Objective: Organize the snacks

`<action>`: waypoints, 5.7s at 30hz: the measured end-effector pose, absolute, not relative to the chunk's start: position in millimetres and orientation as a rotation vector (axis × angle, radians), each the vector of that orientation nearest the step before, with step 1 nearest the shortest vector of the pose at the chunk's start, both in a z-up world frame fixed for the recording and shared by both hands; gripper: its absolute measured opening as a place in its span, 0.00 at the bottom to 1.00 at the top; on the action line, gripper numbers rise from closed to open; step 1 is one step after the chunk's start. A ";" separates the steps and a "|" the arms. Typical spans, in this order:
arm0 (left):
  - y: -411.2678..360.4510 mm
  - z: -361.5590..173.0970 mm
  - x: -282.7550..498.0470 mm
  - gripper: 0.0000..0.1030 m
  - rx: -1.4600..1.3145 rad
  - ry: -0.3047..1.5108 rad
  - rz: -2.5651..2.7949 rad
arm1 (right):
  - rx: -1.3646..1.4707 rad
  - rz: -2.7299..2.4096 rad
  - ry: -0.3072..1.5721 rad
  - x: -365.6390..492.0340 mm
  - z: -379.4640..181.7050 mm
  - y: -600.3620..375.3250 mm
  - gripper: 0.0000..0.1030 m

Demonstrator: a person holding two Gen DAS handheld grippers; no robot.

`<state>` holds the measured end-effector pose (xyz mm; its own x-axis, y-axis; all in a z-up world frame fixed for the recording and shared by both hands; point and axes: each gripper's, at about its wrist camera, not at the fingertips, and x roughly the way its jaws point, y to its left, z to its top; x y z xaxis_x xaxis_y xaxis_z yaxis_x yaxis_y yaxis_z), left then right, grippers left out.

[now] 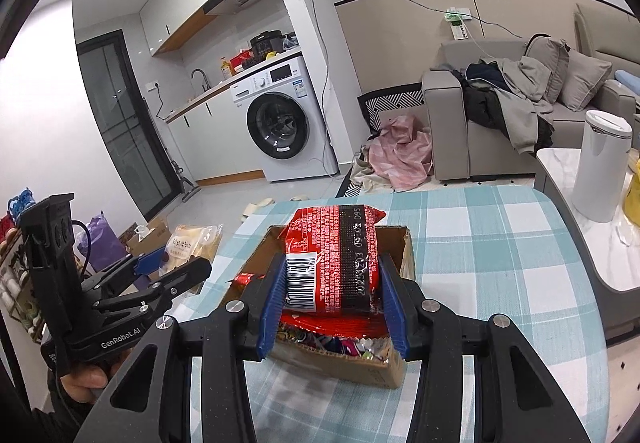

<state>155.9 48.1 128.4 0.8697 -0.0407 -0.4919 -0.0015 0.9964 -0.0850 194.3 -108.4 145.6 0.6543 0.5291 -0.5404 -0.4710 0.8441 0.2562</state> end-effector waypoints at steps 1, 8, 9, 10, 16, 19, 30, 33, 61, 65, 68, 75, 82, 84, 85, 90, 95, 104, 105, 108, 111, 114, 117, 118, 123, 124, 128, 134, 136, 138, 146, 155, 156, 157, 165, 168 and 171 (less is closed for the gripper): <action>49.4 128.5 160.4 0.59 -0.085 0.515 -0.020 | 0.098 0.568 0.642 196.9 145.4 -107.0 0.44; 51.6 122.3 190.5 0.59 -0.073 0.524 -0.012 | 0.104 0.566 0.663 217.3 136.2 -95.4 0.44; 51.5 120.2 195.3 0.59 -0.071 0.528 -0.011 | 0.105 0.566 0.665 219.9 134.5 -94.6 0.44; 51.5 117.7 201.0 0.59 -0.070 0.535 -0.010 | 0.107 0.565 0.670 222.8 132.6 -93.3 0.44; 48.5 103.2 227.8 0.59 -0.057 0.568 -0.011 | 0.119 0.569 0.702 239.2 119.2 -85.7 0.44; 46.0 96.9 239.0 0.59 -0.052 0.578 -0.010 | 0.115 0.567 0.719 246.0 112.3 -82.5 0.44; 30.0 77.4 273.0 0.59 -0.024 0.613 -0.022 | 0.110 0.559 0.768 262.3 91.7 -76.1 0.44; 27.2 72.5 277.7 0.59 -0.019 0.619 -0.021 | 0.112 0.556 0.774 265.9 87.6 -76.3 0.44; 35.4 32.2 296.4 0.63 -0.036 0.713 -0.035 | 0.060 0.499 0.820 286.0 59.9 -63.5 0.45; 37.5 36.1 293.0 0.75 -0.031 0.715 -0.035 | 0.053 0.493 0.807 281.5 65.9 -67.3 0.49; 38.4 42.1 283.0 0.80 -0.052 0.701 -0.051 | 0.043 0.489 0.784 274.3 72.3 -72.5 0.56; 42.4 63.1 255.0 0.87 -0.055 0.647 -0.031 | 0.016 0.524 0.715 253.6 90.4 -77.7 0.83; 51.9 80.0 216.9 0.99 -0.082 0.580 -0.028 | 0.003 0.567 0.667 232.9 99.1 -82.9 0.98; 55.0 82.3 207.7 0.99 -0.095 0.573 -0.024 | 0.001 0.571 0.653 226.6 100.3 -85.7 0.99; 56.4 83.5 203.0 0.99 -0.103 0.572 -0.024 | 0.002 0.574 0.650 224.6 100.7 -87.1 0.99; 60.2 85.4 182.1 0.99 -0.105 0.560 -0.007 | 0.012 0.598 0.621 211.7 101.9 -94.6 0.99; 55.8 78.7 163.0 0.99 -0.088 0.551 -0.007 | 0.000 0.612 0.611 198.6 96.4 -96.8 0.99; 51.4 62.0 137.3 0.99 -0.069 0.504 0.012 | -0.002 0.630 0.559 177.2 79.0 -102.7 0.99; 51.7 60.4 135.8 0.99 -0.067 0.497 0.015 | -0.004 0.631 0.550 173.9 76.9 -103.5 0.99; 50.9 55.2 129.8 0.99 -0.069 0.489 0.020 | -0.006 0.628 0.536 166.6 69.7 -104.9 1.00; 51.4 50.4 125.2 0.99 -0.078 0.488 0.033 | -0.016 0.624 0.517 160.7 63.4 -105.2 1.00; 52.1 46.5 119.8 0.99 -0.078 0.468 0.044 | -0.041 0.611 0.488 154.3 57.5 -104.5 1.00; 53.6 42.4 114.4 0.99 -0.089 0.446 0.053 | -0.051 0.610 0.474 150.0 51.5 -104.7 1.00; 53.7 41.4 113.7 0.99 -0.088 0.446 0.052 | -0.053 0.611 0.473 148.7 49.6 -104.6 1.00; 52.8 35.4 109.8 0.99 -0.077 0.439 0.058 | -0.051 0.606 0.447 147.9 42.3 -108.5 1.00; 53.3 34.5 110.0 0.99 -0.080 0.441 0.057 | -0.049 0.605 0.443 147.7 41.2 -109.3 1.00; 54.8 28.7 109.5 0.99 -0.086 0.444 0.057 | -0.045 0.595 0.439 148.6 37.0 -111.5 1.00; 54.6 24.8 108.6 0.99 -0.091 0.441 0.060 | -0.049 0.594 0.437 147.5 34.2 -112.8 1.00; 55.8 24.1 108.7 0.99 -0.097 0.437 0.059 | -0.049 0.596 0.433 148.1 33.0 -113.2 1.00; 57.1 23.5 109.1 0.99 -0.102 0.438 0.062 | -0.049 0.595 0.430 146.5 31.5 -112.7 1.00; 56.8 22.0 110.2 0.99 -0.105 0.443 0.068 | -0.025 0.601 0.415 141.5 27.9 -119.0 1.00; 57.0 21.5 111.1 0.99 -0.102 0.438 0.067 | -0.005 0.598 0.403 140.2 30.3 -120.1 1.00; 57.0 21.7 110.5 0.99 -0.101 0.437 0.068 | -0.005 0.598 0.402 140.2 30.8 -119.8 1.00; 57.3 21.7 109.7 0.99 -0.100 0.435 0.068 | -0.005 0.598 0.400 139.7 30.9 -119.9 1.00; 57.4 21.2 110.4 0.99 -0.095 0.431 0.067 | -0.015 0.596 0.393 137.5 31.1 -119.0 1.00; 57.3 21.0 109.7 0.99 -0.096 0.431 0.068 | -0.016 0.597 0.393 137.8 30.9 -118.4 1.00; 57.1 20.8 109.8 0.99 -0.097 0.431 0.067 | -0.017 0.598 0.393 137.7 30.9 -118.6 1.00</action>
